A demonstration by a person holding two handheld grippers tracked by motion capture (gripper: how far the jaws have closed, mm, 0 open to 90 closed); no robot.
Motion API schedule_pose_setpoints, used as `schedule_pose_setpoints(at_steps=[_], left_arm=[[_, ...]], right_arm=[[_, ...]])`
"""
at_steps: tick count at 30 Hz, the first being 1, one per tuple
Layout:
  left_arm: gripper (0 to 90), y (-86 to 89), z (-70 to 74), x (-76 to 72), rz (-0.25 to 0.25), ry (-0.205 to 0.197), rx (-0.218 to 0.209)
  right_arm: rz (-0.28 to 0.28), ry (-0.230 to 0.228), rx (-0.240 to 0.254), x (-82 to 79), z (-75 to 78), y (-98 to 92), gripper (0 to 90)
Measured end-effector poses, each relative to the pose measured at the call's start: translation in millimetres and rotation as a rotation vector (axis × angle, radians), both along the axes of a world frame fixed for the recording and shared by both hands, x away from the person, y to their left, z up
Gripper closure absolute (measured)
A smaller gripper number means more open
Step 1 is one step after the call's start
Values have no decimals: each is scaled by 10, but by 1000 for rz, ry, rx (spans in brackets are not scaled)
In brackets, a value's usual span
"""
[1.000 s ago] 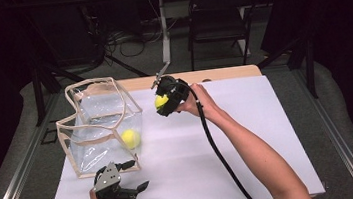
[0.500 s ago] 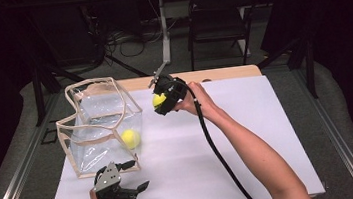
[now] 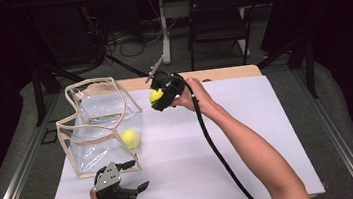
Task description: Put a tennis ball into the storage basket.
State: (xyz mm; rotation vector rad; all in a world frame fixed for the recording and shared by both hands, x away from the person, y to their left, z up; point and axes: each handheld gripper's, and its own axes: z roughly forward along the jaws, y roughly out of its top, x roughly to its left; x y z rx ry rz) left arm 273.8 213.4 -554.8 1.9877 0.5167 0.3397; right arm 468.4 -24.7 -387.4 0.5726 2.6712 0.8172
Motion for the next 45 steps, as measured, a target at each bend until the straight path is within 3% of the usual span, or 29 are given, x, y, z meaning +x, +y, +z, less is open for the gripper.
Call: schedule_pose_setpoints(at_steps=[32,45], left_arm=[[161,12,5,1,3,-6,-9],[161,7,5,0,2,-1,-10]], right_arm=[[18,-49,30,15,339,209,266],[17,-68,70,40,487,243,266]])
